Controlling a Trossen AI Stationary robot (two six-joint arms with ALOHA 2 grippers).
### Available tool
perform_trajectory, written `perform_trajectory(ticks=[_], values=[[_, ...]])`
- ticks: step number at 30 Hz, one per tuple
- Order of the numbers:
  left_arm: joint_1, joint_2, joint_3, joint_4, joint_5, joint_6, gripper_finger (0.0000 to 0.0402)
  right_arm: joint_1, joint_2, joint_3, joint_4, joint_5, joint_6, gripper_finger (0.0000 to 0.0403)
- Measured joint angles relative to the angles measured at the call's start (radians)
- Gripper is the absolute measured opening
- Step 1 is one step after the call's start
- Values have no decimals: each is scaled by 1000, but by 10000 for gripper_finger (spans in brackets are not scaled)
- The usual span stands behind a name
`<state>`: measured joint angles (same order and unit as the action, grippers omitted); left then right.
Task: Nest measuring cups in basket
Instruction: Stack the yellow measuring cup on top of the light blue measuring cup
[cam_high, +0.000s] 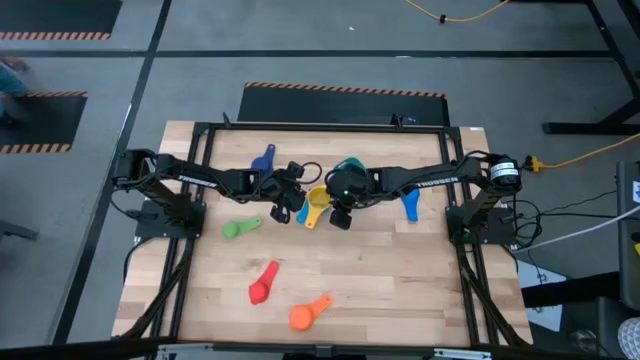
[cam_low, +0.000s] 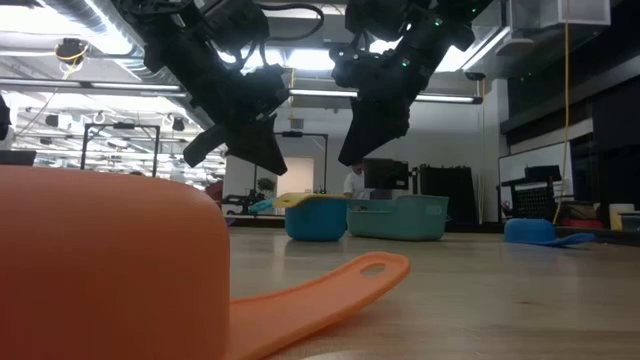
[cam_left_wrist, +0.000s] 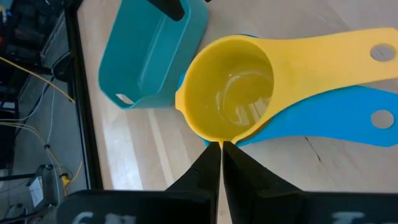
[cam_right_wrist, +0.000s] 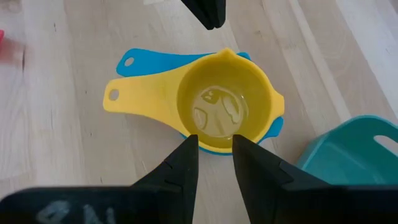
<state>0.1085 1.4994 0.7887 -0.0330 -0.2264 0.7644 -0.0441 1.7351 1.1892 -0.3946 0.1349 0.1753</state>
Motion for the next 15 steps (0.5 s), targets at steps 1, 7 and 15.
perform_trajectory(ticks=[1, 7, 15], values=[[0, 0, 0, 0, 0, -2, 10, 0, 0, 0, 0, 0, 0, 104], [0, 0, 0, -1, -14, -64, 16, 0, 0, 0, -1, 3, -26, 104], [0, 0, 0, -12, -77, -284, 21, 0, 0, 0, -2, 1, -27, 104]])
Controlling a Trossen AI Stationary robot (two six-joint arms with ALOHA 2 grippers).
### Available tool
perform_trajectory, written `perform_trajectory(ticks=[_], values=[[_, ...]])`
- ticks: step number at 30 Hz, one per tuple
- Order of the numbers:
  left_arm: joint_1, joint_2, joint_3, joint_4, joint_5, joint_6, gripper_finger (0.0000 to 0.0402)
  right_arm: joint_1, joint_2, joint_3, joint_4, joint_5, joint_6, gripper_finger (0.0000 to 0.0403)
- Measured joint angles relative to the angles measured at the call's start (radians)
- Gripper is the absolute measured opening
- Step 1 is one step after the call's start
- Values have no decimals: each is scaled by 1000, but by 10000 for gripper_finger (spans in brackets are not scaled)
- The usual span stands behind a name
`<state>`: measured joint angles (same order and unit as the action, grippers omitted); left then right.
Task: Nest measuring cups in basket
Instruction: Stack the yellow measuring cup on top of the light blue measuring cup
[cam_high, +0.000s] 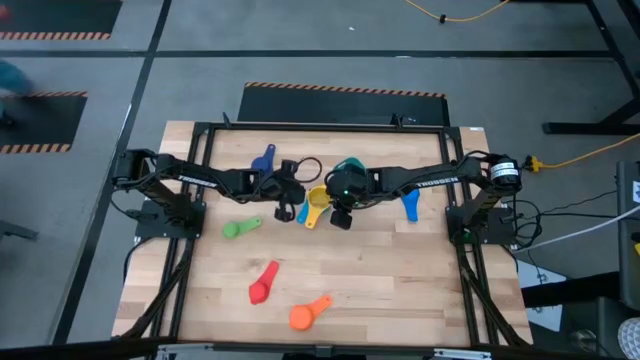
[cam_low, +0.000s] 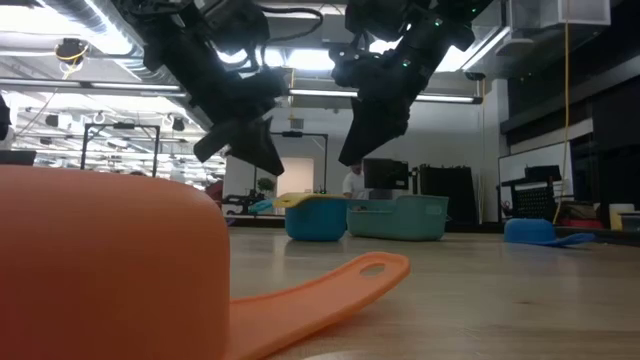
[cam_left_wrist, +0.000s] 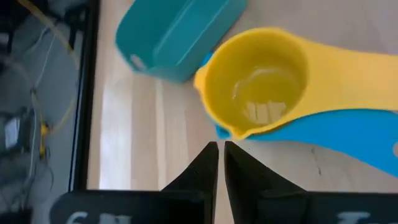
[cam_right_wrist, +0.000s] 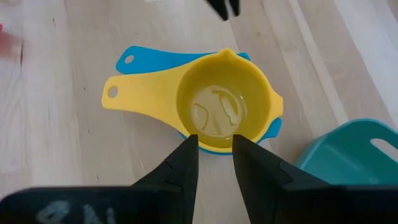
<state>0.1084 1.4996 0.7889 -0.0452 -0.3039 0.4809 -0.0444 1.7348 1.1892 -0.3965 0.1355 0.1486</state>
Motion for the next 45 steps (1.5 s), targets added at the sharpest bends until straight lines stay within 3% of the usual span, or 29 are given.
perform_trajectory(ticks=[7, 11, 18, 29, 45], values=[[0, 0, 1, -117, -18, -103, 4, 8, 0, 0, 0, -47, 0, 104], [0, 0, 1, -161, 25, -163, 2, 31, 2, 0, 3, -47, 0, 104], [0, 0, -24, -152, 95, -167, 2, 75, 50, 0, 25, -51, -28, 104], [-24, 0, -48, -122, 107, -168, 2, 85, 132, 1, 62, -50, -34, 104], [-36, 24, -50, -36, 153, -168, 2, 85, 154, 0, 131, -49, -56, 104]])
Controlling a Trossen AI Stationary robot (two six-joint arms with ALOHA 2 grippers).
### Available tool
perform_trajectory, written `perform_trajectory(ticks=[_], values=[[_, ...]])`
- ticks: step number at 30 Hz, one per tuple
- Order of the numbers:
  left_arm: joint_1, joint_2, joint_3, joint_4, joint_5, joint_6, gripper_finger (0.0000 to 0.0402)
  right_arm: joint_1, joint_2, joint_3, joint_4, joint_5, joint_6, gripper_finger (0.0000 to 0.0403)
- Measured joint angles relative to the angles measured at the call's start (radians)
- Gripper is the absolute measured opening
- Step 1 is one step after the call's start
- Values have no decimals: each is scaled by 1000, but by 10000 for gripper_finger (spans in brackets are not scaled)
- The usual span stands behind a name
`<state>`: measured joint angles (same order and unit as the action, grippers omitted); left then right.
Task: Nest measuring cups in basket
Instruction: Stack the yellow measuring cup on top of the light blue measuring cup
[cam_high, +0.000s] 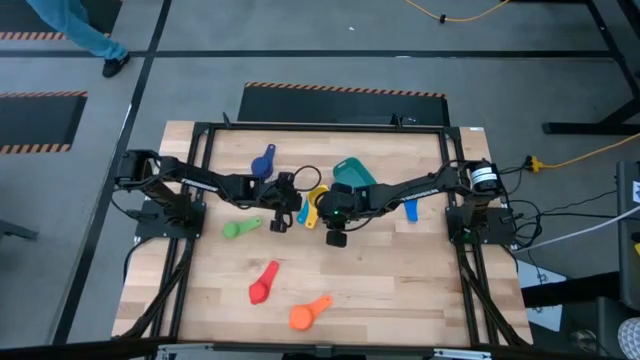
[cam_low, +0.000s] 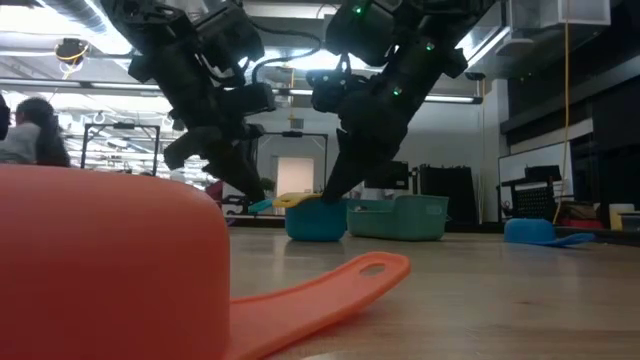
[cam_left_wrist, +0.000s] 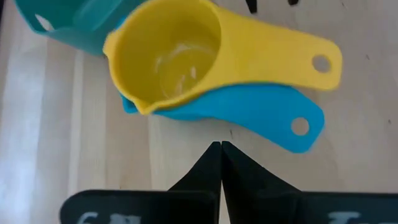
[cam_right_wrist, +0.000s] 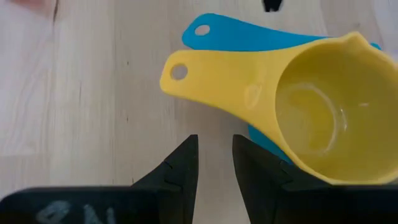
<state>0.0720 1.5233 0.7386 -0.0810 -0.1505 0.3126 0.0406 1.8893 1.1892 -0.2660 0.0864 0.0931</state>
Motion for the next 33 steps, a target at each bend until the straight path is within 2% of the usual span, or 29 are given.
perform_trajectory(ticks=[11, 21, 33], values=[[-36, 120, 2, 85, -39, 2, 3, -1, 0, 0, 42, 17, -25, 104], [-93, 125, 1, 194, -38, 3, 2, -1, 0, 0, 70, 36, -27, 104], [-117, 123, 1, 202, -59, 1, 2, 5, -4, 0, 69, 34, -46, 104]])
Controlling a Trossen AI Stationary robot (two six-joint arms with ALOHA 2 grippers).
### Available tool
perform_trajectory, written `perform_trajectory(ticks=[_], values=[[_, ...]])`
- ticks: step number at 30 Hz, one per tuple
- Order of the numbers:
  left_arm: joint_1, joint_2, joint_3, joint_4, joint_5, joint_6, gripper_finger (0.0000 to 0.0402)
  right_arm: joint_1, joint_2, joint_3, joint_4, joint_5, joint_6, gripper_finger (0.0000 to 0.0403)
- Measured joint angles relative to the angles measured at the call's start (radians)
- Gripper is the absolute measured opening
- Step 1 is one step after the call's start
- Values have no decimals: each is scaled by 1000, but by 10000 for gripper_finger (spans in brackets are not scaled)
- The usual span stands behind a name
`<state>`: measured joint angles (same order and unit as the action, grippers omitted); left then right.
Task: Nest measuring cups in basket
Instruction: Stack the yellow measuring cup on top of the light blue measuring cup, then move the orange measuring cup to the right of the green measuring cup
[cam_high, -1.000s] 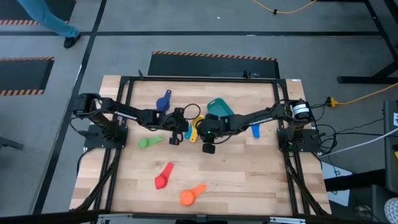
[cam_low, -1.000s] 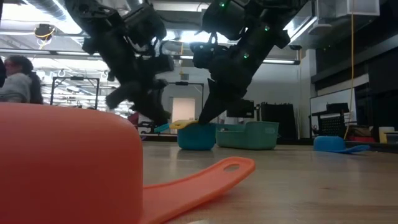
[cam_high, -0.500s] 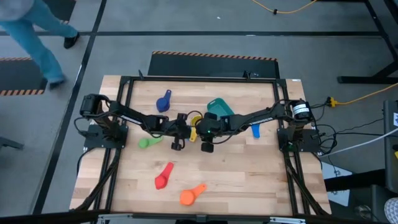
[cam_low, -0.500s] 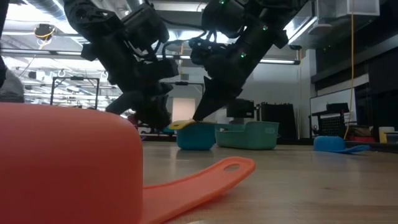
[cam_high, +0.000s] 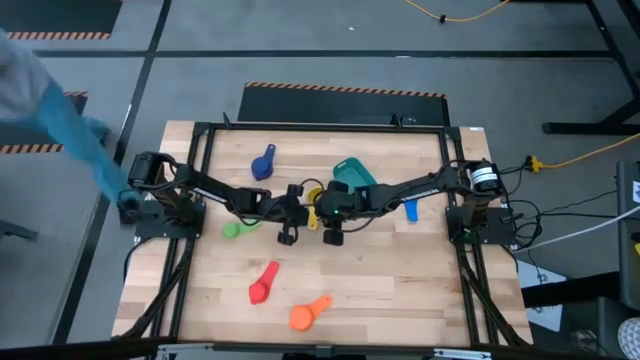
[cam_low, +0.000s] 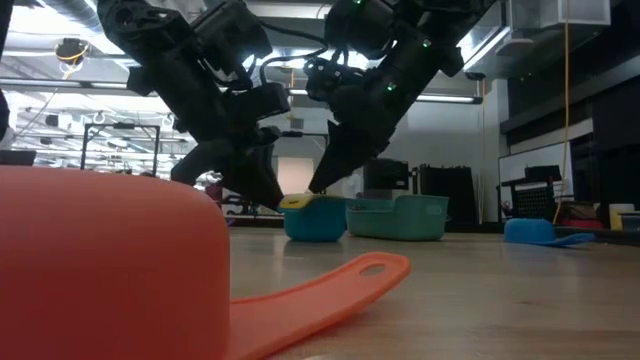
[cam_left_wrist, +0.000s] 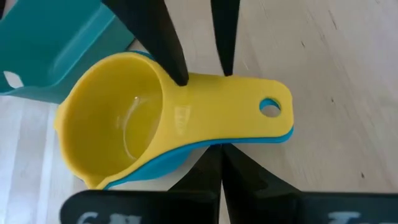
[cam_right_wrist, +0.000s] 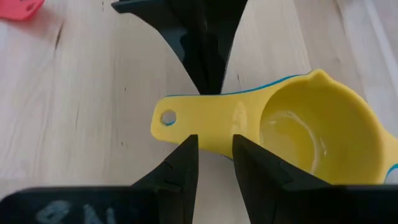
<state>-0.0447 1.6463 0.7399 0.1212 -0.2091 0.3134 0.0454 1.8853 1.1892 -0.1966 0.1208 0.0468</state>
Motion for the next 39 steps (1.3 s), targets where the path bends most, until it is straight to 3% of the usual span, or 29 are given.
perform_trajectory(ticks=[10, 20, 34, 39], values=[[-70, -86, 1, -42, -130, -50, 1, 52, -90, 0, -38, -2, -4, 104], [-153, -233, 2, -47, -131, -77, 15, 116, -146, 0, -61, -2, -4, 104], [-249, -563, 2, -88, -131, -153, 13, 159, -146, 0, -54, -5, 5, 104], [-285, -647, 2, -174, -127, -219, 3, 159, -146, 0, -37, -102, 32, 110]])
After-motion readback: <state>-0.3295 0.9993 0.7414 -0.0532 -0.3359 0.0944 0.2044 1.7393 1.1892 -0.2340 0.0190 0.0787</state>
